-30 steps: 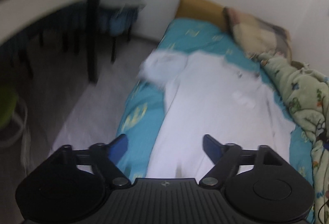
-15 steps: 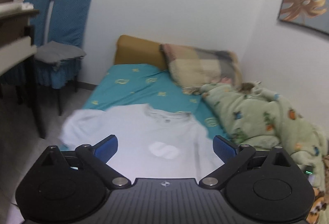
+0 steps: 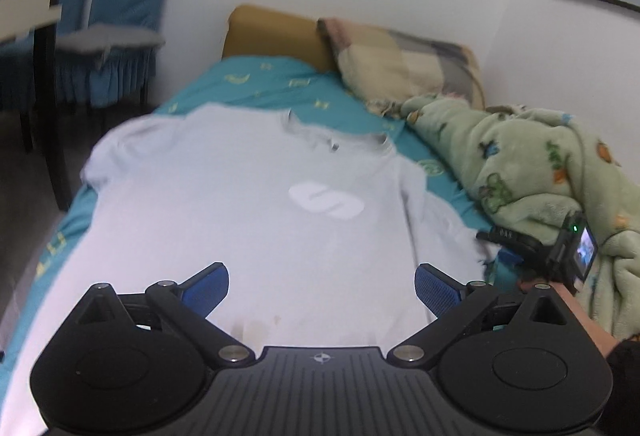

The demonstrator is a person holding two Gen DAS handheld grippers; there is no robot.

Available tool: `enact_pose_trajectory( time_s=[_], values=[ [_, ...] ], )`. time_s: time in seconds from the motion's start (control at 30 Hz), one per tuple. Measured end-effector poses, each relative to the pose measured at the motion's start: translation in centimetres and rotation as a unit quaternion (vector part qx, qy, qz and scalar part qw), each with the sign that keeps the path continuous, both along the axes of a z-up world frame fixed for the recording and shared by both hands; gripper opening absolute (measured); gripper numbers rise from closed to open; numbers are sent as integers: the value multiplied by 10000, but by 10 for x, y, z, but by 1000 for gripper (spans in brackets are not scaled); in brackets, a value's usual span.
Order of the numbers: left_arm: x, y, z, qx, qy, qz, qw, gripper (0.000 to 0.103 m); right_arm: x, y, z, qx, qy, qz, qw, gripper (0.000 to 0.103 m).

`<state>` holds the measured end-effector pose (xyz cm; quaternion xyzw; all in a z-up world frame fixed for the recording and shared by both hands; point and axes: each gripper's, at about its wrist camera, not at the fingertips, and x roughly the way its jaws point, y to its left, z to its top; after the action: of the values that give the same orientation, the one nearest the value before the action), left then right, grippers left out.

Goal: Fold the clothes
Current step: 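Pinch a T-shirt sleeve with the right tool and lift it toward the collar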

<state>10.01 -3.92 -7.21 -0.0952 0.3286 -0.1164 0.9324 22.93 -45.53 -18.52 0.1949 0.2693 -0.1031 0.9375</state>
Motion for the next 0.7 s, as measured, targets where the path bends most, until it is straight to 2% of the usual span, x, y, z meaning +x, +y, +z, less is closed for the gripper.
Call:
enact_pose_trajectory(
  time_s=[0.03,0.07,0.1,0.13,0.17,0.23,0.4,0.47,0.53,0.63,0.67,0.7],
  values=[
    [3,5,-4,-11,52,30,10000,99,9,5,-1,-228,23,92,9997,64],
    [5,9,-6,-64,100,51,9999,99,18,13,0,-423,106,332,9985,54],
    [8,12,-8,-151,133,55,9998,99,26,20,1,-618,185,538,9965,20],
    [11,16,-9,-245,158,53,9996,99,32,28,4,-813,257,622,9944,9],
    [14,18,-11,-307,163,59,9994,98,37,35,8,-1006,281,692,9921,9],
    [18,22,-10,-347,164,123,9992,98,40,47,25,-1382,-6,713,9878,7],
    [21,33,-10,-423,136,204,9988,98,64,45,92,-2234,-445,247,9734,6],
    [23,32,-10,-372,95,157,9991,97,81,37,113,-2681,-423,-110,9624,6],
    [23,30,-11,-307,66,98,9995,97,99,25,119,-3020,-151,-316,9527,6],
    [25,30,-15,-276,72,62,9996,97,113,1,112,-2789,236,-315,9595,8],
    [25,30,-17,-251,74,62,9996,97,109,-5,111,-2578,196,-308,9655,8],
    [26,30,-18,-218,74,66,9997,97,105,-11,110,-2348,153,-302,9715,15]
  ],
)
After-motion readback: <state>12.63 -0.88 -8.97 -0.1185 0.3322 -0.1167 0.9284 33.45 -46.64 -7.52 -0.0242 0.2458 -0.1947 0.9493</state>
